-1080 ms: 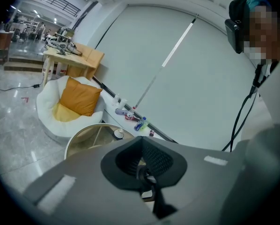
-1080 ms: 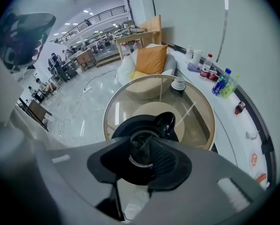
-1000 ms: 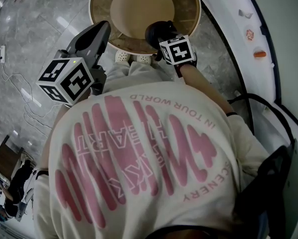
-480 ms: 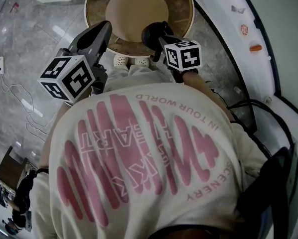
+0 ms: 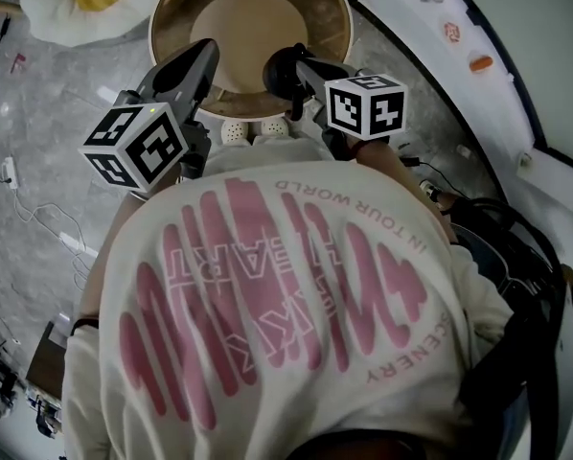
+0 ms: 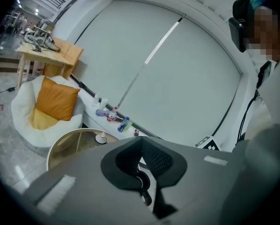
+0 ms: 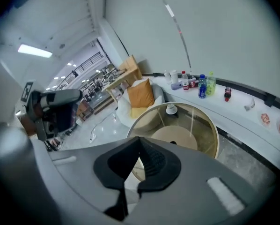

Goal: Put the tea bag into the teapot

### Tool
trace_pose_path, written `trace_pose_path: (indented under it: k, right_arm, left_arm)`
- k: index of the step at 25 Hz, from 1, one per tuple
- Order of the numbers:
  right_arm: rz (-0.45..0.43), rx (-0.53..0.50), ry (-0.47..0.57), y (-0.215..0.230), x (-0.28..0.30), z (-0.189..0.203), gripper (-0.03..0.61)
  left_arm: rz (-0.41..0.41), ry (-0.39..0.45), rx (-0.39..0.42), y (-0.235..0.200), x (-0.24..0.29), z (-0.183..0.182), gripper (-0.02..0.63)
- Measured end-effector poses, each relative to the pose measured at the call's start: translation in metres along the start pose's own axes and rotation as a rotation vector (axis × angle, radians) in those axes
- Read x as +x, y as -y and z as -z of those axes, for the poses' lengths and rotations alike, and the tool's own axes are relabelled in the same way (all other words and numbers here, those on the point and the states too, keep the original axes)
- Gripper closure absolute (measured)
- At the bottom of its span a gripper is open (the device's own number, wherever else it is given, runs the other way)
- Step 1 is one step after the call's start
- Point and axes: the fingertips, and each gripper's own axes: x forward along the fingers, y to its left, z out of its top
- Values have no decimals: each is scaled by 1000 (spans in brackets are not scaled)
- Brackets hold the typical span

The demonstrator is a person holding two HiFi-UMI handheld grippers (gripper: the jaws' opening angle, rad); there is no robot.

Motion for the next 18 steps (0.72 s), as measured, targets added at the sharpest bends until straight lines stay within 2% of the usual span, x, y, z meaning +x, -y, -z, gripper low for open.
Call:
trace_pose_path:
  k: [3,7,10,14,18]
  right_arm:
    - [-65,66,142,-12,-17,-25,572]
    - [-222,230,383,-31,-45,-53,572]
    - [-292,291,489,-42,-60,-61,572]
    - [-262,228,533,-54,-68,-57,572]
    - [-225,195,579,-63,-75,-50,572]
  left_arm:
    - [32,-12,23,6,5,-3,597]
    - [82,-35,63,14,4,0,597]
    - [110,-52,109,17,-1,6,595]
    - [150,-70,189,20,-7,14,597]
    - [188,-95,210,15,-11,22,597]
